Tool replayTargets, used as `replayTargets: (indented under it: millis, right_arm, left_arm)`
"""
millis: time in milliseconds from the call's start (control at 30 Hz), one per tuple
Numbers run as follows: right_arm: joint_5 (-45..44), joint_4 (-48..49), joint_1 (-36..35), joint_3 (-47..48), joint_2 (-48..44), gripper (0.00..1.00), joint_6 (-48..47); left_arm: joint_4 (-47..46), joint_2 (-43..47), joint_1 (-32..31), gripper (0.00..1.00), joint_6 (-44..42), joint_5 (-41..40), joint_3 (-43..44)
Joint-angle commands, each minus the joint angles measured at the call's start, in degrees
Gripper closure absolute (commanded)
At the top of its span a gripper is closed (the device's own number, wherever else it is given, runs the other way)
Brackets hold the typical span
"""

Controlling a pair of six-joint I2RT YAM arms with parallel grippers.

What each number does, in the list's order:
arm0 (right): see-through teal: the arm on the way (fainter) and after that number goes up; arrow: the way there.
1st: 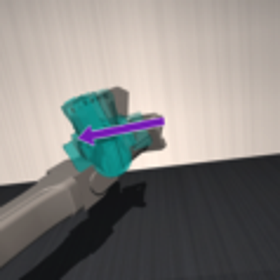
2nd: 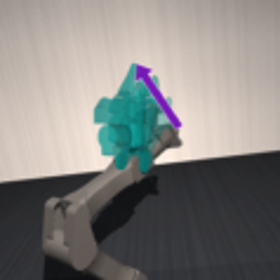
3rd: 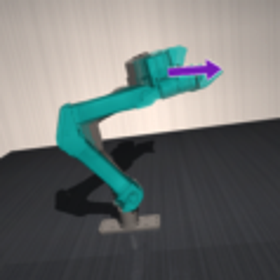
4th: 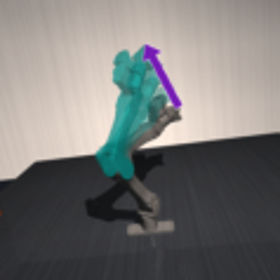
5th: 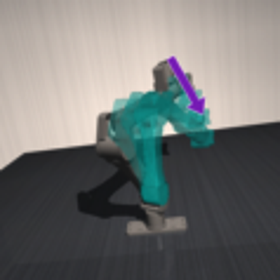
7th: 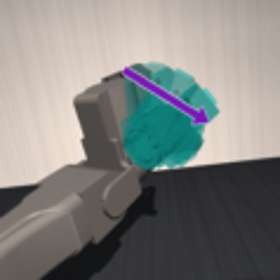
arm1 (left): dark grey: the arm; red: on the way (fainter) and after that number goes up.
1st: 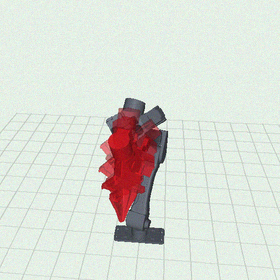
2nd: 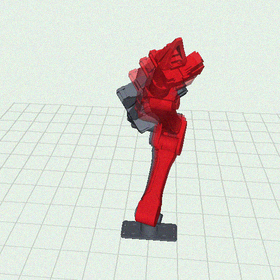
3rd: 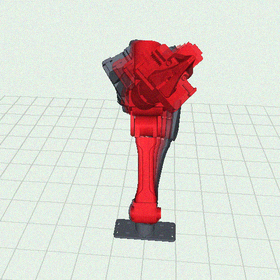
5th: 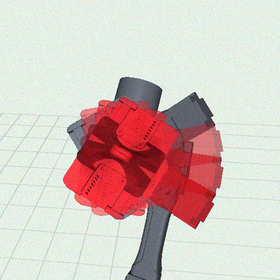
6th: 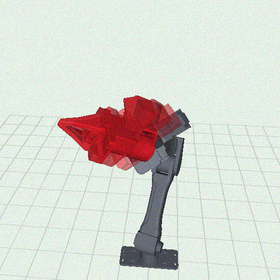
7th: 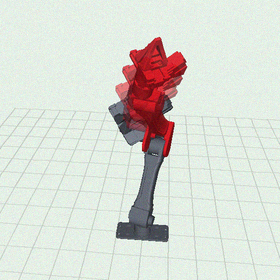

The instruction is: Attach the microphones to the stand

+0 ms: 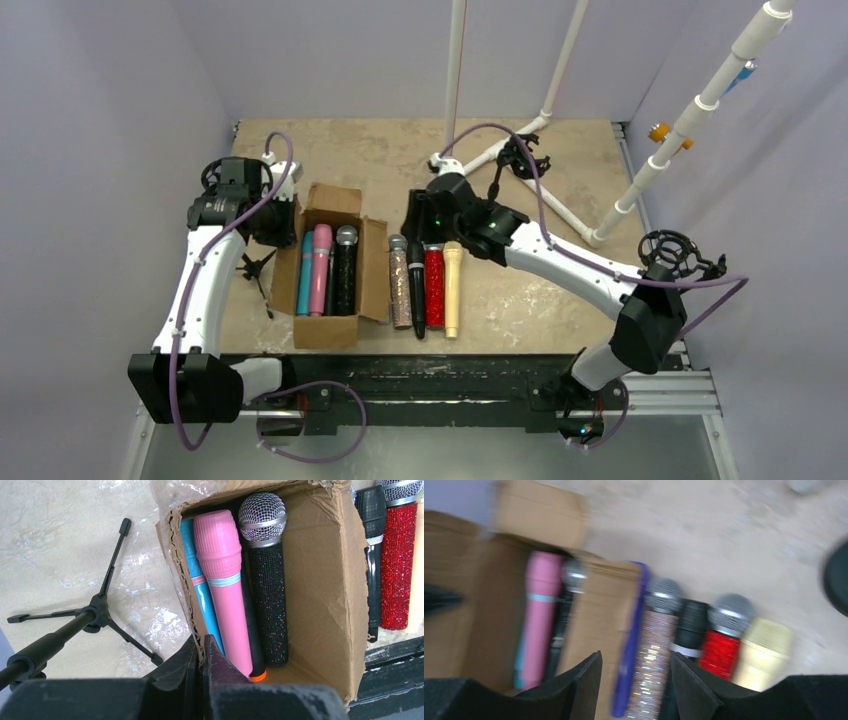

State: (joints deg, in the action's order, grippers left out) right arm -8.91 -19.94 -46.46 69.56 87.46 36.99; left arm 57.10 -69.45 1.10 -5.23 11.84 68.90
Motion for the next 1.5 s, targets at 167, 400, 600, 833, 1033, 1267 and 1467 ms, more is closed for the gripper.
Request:
replayTargets:
  millis: [167, 400, 600, 833, 1033, 1267, 1467]
  right_arm:
    - [-0.8, -5.4, -13.0, 26.7, 14.6, 0.43, -2.5]
    - [6.6, -7.5, -15.8, 41.4, 31.1, 0.43, 0.4]
    - [7.0, -9.3, -16.8, 45.8, 38.8, 0.43, 2.9]
    - [6.9, -7.6, -16.9, 45.8, 42.0, 0.43, 4.5]
    - [7.4, -6.3, -16.9, 47.4, 44.9, 0.44, 7.3]
    - [5.7, -0.7, -16.8, 43.9, 43.2, 0.53, 9.1]
    - [4.1, 3.8, -16.8, 38.6, 37.2, 0.75, 8.9]
  left_arm:
    - [0.7, 1.7, -0.2, 1.0, 0.8, 2.5, 3.9]
    - [0.7, 2.6, -0.2, 1.0, 1.9, 3.8, 3.8]
    - [0.8, 3.0, -0.2, 1.0, 1.6, 3.6, 2.9]
    - [0.4, 3.8, -0.2, 1.0, 2.4, 4.7, 1.9]
    - [0.6, 4.2, -0.7, 1.0, 2.8, 4.9, 1.9]
    - [1.0, 4.6, -0.7, 1.0, 3.3, 5.1, 1.7]
    - [0.8, 4.6, -0.7, 1.0, 2.2, 3.1, 1.8]
